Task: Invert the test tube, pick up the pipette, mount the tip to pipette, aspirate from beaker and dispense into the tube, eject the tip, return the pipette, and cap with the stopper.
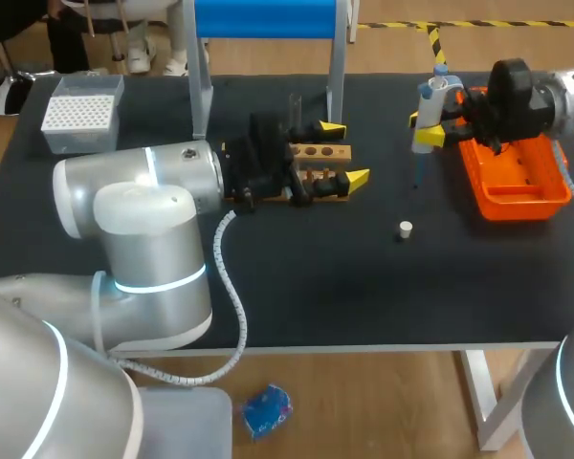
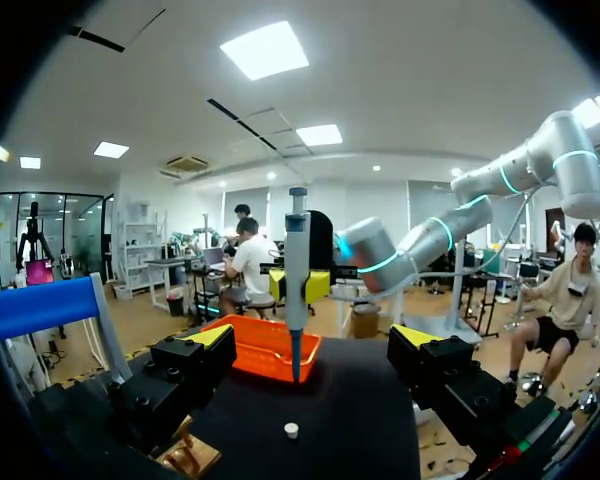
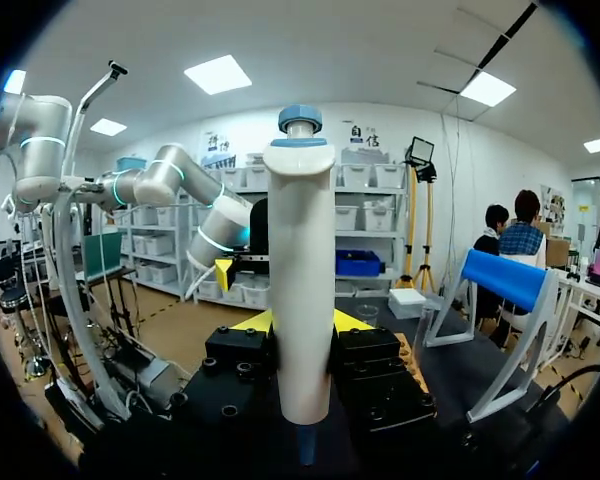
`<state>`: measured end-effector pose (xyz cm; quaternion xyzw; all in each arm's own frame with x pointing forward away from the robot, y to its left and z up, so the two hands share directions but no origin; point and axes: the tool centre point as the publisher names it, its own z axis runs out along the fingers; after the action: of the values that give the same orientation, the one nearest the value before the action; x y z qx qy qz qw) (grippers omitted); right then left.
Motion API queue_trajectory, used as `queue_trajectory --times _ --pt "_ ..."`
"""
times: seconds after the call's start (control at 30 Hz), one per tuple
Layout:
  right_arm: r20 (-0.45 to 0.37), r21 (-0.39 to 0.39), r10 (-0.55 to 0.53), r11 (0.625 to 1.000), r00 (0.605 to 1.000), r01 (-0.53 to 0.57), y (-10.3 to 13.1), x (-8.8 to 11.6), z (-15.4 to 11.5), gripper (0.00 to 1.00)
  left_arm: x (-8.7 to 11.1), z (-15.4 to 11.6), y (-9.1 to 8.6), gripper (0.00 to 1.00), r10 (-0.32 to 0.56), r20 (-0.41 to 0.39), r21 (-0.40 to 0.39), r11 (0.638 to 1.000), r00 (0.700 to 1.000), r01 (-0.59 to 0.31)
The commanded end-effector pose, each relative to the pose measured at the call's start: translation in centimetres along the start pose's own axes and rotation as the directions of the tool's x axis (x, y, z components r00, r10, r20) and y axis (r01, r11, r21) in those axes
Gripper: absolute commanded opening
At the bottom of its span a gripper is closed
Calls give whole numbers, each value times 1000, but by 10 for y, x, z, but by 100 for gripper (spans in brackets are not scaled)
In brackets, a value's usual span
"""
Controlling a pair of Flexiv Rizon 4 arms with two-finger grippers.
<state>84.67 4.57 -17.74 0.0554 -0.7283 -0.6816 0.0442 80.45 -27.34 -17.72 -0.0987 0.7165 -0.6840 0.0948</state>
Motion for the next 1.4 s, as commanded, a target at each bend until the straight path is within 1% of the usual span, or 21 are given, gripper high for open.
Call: queue_trajectory --times 0.03,0.1,0.17,0.2,0.27,0.3,0.33,0.37,0.53,0.6,0.7,0.73,0.8,0.83,0.93,1.17,1.4 --pt "17 3 -1 1000 1000 1 1 3 0 0 1 1 1 100 1 6 4 1000 1000 -1" --pt "17 3 -1 1000 1000 1 1 3 0 0 1 1 1 100 1 6 4 1000 1000 -1" --pt "-24 -22 5 1000 1000 -6 -11 6 16 0 1 1 1 100 1 6 4 1000 1000 -1" --pt "-20 -13 6 1000 1000 -7 -17 7 23 0 1 1 1 100 1 6 4 1000 1000 -1" --pt "-52 -56 8 998 999 -11 -25 9 37 0 1 1 1 100 1 6 4 1000 1000 -1" --pt "-50 -55 13 998 999 -16 -29 9 44 0 1 1 1 100 1 6 4 1000 1000 -1" --pt "-75 -67 20 997 997 -25 -33 10 51 0 1 1 1 100 1 6 4 1000 1000 -1" --pt "-81 -76 26 997 996 -32 -37 11 59 0 1 1 1 100 1 6 4 1000 1000 -1" --pt "-62 -77 22 997 998 -27 -46 14 82 0 1 1 1 100 1 6 4 1000 1000 -1" --pt "-46 -88 13 996 999 -18 -46 14 88 0 1 1 1 100 1 6 4 1000 1000 -1" --pt "-39 -56 -9 998 999 6 -44 14 98 0 1 1 1 100 1 6 4 1000 1000 -1" --pt "-43 -81 -6 997 999 3 -43 13 100 0 1 1 1 100 1 6 4 1000 1000 -1" --pt "-35 -58 -22 998 999 20 -40 13 105 0 1 1 1 100 1 6 4 1000 1000 -1" --pt "-36 -69 -22 997 999 20 -38 13 106 0 1 1 1 100 1 6 4 1000 1000 -1" --pt "-30 -70 -32 997 999 30 -35 15 112 0 1 1 1 100 1 6 4 1000 1000 -1" --pt "-28 -78 -47 996 999 45 -27 17 119 0 1 1 1 100 1 6 4 1000 1000 -1" --pt "-25 -78 -56 995 998 54 -24 17 121 0 1 1 1 100 1 6 4 1000 1000 -1"
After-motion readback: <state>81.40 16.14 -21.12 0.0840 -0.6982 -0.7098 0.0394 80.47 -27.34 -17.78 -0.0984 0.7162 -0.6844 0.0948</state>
